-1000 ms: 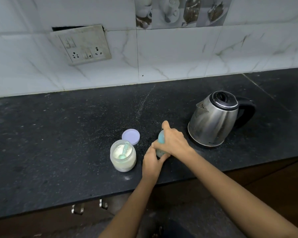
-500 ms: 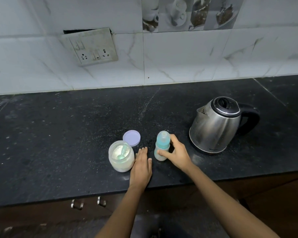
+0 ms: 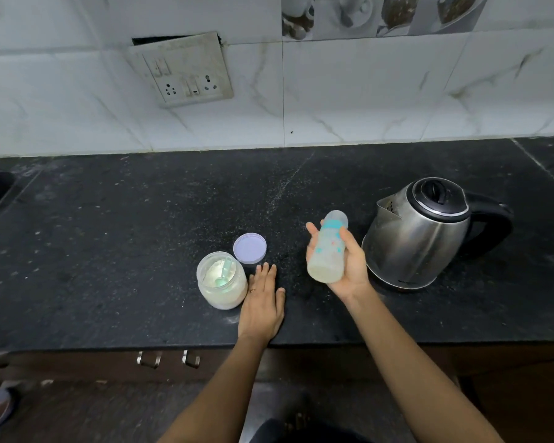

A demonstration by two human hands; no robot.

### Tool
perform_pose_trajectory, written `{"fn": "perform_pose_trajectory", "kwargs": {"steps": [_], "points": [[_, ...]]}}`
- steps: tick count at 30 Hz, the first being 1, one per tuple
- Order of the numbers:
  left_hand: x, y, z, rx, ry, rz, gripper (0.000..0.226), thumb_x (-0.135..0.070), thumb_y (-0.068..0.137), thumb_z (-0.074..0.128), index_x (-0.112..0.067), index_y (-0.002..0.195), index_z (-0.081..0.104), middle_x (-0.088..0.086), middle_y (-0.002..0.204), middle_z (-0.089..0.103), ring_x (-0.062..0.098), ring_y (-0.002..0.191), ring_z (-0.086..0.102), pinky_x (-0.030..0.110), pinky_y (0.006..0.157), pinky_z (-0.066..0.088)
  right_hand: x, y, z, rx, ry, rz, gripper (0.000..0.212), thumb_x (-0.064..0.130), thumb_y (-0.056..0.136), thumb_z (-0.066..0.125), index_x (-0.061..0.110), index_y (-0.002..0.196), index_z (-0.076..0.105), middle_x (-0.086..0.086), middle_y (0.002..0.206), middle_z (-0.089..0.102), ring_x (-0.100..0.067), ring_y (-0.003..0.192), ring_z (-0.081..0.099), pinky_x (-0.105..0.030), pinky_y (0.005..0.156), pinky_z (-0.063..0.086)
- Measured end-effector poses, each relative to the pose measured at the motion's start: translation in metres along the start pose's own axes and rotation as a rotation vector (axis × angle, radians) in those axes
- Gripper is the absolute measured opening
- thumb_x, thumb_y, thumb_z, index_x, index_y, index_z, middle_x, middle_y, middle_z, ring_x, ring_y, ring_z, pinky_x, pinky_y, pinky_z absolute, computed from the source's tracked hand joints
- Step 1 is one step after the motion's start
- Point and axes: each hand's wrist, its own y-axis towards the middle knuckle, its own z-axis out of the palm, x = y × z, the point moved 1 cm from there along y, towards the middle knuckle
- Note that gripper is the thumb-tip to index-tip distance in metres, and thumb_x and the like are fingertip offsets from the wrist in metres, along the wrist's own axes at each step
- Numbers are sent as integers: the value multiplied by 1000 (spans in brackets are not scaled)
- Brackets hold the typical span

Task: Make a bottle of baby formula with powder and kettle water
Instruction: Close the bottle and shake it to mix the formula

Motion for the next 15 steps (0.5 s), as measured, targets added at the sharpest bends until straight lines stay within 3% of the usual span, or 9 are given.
{"fn": "perform_pose_trajectory", "kwargs": {"steps": [3,7,10,12,15], "points": [[0,-1,1,2,12,-1,51,-27,100,37,-9,147,29,9,155,26,19,146,13,29,119,2,-2,-3,-5,102,29,92,64,27,53,88,7,108,62,-10,104,66,-18,61,60,-30,56,54],[-2,0,0,-3,24,-11,50,-27,101,37,-9,147,30,9,155,27,19,146,14,27,118,-1,2,6,-3,-86,191,13,56,27,65,81,6,111,56,-9,91,64,-19,70,66,-33,66,59],[-2,-1,0,-8,13,-11,50,-28,101,38,-10,147,31,8,155,26,19,146,14,26,118,-1,1,2,-2,113,287,145,63,23,60,88,6,111,57,-10,95,65,-20,70,66,-32,64,58],[-3,-1,0,-16,9,-15,50,-28,100,38,-11,146,31,8,155,27,19,146,14,26,118,0,-1,0,0,150,180,168,58,30,67,84,7,112,56,-10,96,63,-20,69,64,-32,62,57],[-5,-2,-2,-22,-9,-25,49,-27,101,39,-11,146,31,7,155,26,20,146,14,24,117,-2,-4,3,2,-23,197,112,54,46,84,63,8,121,54,-14,102,61,-23,76,64,-43,69,58]]}}
